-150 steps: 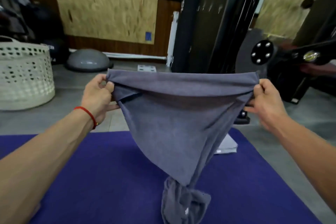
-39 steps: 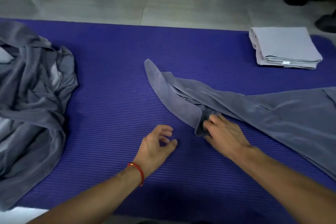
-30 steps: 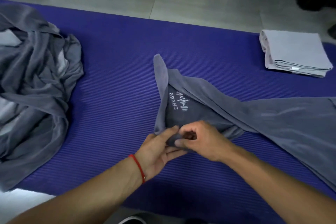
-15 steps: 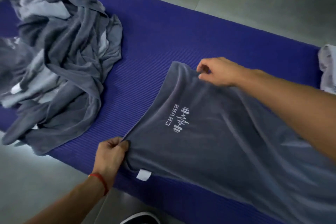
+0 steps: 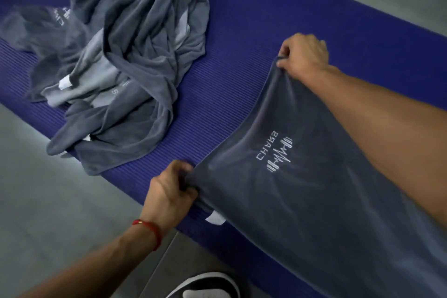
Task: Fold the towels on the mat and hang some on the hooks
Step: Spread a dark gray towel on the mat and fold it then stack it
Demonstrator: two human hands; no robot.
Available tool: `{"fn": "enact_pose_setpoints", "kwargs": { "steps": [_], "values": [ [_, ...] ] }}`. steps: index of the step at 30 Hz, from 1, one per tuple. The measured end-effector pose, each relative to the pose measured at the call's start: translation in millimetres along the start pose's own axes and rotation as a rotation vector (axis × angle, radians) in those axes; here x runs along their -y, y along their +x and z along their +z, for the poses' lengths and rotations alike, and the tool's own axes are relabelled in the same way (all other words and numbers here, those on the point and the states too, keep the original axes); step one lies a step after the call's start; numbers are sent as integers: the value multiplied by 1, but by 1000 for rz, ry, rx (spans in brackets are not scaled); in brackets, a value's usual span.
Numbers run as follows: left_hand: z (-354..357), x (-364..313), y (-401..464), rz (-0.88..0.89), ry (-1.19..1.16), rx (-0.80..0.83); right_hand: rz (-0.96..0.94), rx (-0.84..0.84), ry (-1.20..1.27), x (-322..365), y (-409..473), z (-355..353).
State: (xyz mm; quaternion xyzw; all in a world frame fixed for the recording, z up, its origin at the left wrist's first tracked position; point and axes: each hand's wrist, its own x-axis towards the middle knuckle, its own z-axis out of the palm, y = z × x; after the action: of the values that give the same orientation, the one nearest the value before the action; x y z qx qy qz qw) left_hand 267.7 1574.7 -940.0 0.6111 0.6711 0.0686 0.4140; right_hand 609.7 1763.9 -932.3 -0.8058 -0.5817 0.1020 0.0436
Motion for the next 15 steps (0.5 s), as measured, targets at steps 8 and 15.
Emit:
{"fn": "enact_pose_setpoints", "kwargs": {
  "steps": [8, 15],
  "values": [
    [-25, 14, 28, -96, -389, -197, -11, -253, 136, 21, 21, -3],
    [-26, 21, 47, -104, -215, -229, -106, -3, 324, 19, 31, 19]
  ]
}}
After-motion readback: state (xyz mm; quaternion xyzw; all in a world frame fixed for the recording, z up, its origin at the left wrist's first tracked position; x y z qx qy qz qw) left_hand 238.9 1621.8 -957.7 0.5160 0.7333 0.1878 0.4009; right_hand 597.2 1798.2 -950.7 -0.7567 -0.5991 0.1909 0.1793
